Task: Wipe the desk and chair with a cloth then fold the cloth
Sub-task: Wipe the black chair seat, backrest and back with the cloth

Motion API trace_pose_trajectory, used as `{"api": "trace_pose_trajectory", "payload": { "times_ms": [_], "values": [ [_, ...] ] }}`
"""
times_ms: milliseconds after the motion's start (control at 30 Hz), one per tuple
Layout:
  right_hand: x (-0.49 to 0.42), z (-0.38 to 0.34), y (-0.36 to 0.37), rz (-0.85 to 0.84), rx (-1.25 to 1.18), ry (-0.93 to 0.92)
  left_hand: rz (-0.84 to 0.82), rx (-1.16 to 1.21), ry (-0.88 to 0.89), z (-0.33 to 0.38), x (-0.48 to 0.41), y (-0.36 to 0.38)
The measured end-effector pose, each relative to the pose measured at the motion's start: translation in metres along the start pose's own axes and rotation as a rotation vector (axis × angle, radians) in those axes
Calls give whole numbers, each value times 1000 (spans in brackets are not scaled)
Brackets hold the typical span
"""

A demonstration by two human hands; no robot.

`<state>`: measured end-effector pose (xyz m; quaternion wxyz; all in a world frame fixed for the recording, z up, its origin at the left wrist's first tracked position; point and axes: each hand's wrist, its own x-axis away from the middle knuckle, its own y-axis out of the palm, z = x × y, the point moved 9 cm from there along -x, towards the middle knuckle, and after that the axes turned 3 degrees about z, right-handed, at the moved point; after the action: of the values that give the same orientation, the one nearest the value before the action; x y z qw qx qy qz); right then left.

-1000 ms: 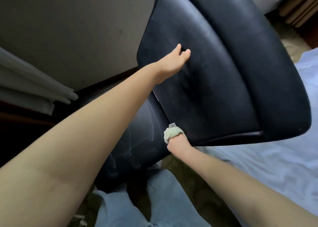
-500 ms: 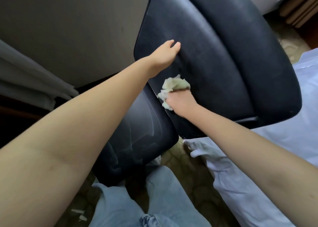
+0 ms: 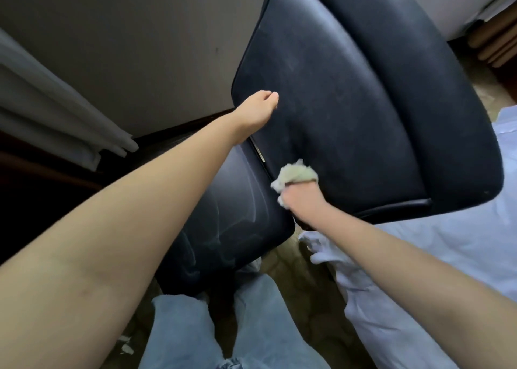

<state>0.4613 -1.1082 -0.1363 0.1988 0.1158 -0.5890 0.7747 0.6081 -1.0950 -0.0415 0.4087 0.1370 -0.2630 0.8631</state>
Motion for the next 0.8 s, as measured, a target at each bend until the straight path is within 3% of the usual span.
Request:
{"api": "trace_pose_trajectory", "payload": {
  "times_ms": [67, 233, 300, 367, 567, 667, 800],
  "values": [
    [-29, 23, -45, 125, 38, 49, -3, 17, -18, -9, 5, -2],
    [-34, 39, -60, 161, 129, 123, 55, 35, -85, -46, 19, -31],
    [-20, 17, -27, 16, 286, 47, 50, 29, -122, -70, 31, -46],
    [5, 0, 11, -161, 212, 2, 51, 6, -145, -97, 43, -67],
    [54, -36, 45, -608, 49, 204, 203, 6, -252, -181, 79, -150],
    [49, -56, 39, -428, 2, 95, 209, 10, -257, -195, 90, -160],
    [32, -65, -1, -207, -151, 239, 124, 29, -219, -194, 98, -143]
  ]
}}
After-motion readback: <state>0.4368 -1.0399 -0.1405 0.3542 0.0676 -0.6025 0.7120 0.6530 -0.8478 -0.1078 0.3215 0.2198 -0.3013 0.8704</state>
